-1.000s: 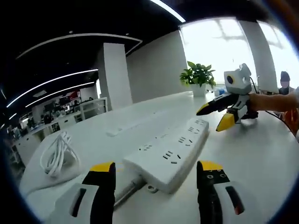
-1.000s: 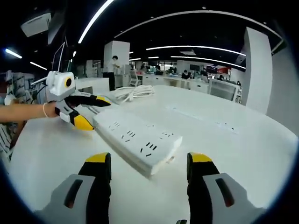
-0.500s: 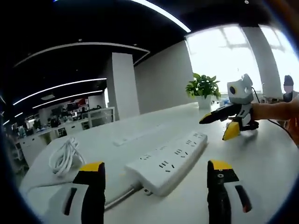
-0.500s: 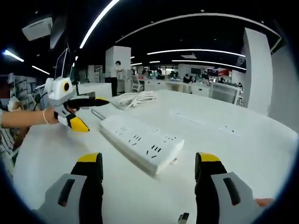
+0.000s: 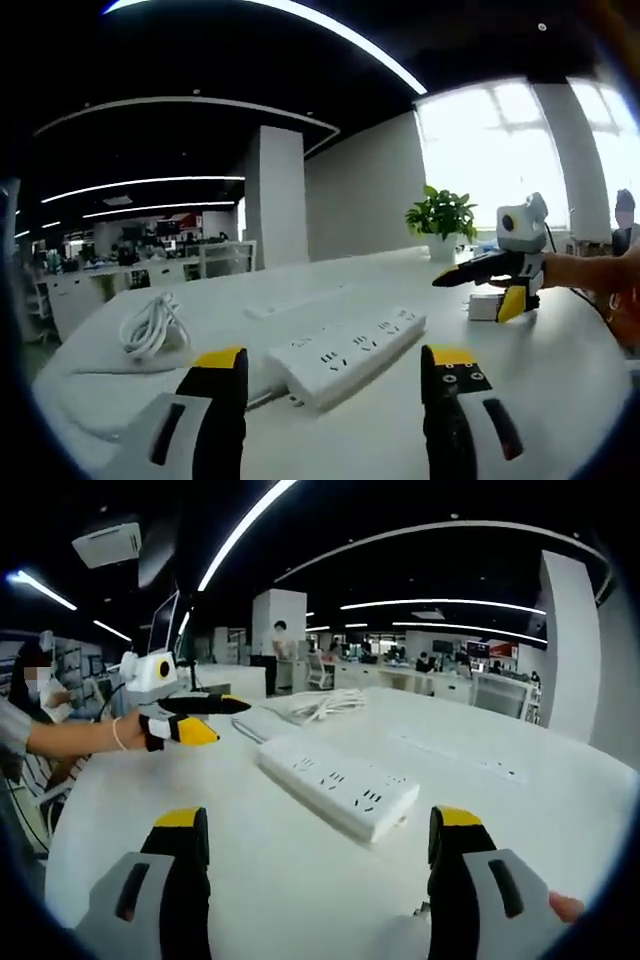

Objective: Straighten the power strip on the desk, plug the charger into it

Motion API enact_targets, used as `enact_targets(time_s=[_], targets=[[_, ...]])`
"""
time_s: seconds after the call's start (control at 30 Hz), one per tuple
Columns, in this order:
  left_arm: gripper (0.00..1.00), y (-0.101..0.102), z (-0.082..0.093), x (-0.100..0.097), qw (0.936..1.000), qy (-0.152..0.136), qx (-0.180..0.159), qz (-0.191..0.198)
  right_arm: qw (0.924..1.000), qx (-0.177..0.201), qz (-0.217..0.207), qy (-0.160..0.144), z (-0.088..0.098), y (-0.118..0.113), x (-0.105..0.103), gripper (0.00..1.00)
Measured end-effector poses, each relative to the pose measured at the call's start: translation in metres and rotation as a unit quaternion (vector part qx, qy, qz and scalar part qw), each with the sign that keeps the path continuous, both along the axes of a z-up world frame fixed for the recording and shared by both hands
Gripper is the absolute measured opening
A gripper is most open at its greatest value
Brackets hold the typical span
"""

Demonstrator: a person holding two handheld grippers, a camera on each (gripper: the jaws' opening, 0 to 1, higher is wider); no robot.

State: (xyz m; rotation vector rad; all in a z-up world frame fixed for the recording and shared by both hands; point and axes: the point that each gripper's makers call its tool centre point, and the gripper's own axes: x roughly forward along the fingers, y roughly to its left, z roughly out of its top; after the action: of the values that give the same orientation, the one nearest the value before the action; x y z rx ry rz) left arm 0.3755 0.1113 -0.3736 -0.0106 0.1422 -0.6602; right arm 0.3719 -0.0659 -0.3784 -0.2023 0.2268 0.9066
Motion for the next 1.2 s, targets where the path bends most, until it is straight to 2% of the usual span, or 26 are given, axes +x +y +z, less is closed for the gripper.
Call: enact_targets(time_s=[0.1,0.17,0.4,0.53,0.6,0.77,1.2], targets=[[0.79,-0.002,0.004,-0.003,0.9996,0.009,-0.028,0.001,1.0,0.009,0.002,0.001,0.003,0.0,-0.005,0.91],[0.8,-0.003,0.006,-0.006,0.9993,0.016,-0.035,0.002,0.9999,0.016,0.004,-0.001,0.007,0.001,-0.009,0.91],[0.76,-0.005,0.018,-0.02,0.9983,0.01,-0.058,0.006,0.9995,0.027,0.003,-0.016,0.016,-0.006,-0.014,0.91],[0.75,-0.003,0.021,-0.026,0.9983,0.009,-0.057,0.014,0.9988,0.047,-0.009,-0.011,0.021,-0.015,-0.017,0.91],[0.75,-0.002,0.02,-0.026,0.9987,0.0,-0.048,0.018,0.9984,0.055,-0.014,-0.008,0.023,-0.02,-0.02,0.91],[0.76,-0.002,0.015,-0.032,0.9994,-0.001,-0.025,0.022,0.9976,0.064,-0.026,-0.005,0.026,-0.032,-0.025,0.9],[0.76,0.007,0.021,-0.051,0.9986,0.006,-0.043,0.03,0.9952,0.074,-0.063,-0.008,0.032,-0.065,-0.033,0.89]])
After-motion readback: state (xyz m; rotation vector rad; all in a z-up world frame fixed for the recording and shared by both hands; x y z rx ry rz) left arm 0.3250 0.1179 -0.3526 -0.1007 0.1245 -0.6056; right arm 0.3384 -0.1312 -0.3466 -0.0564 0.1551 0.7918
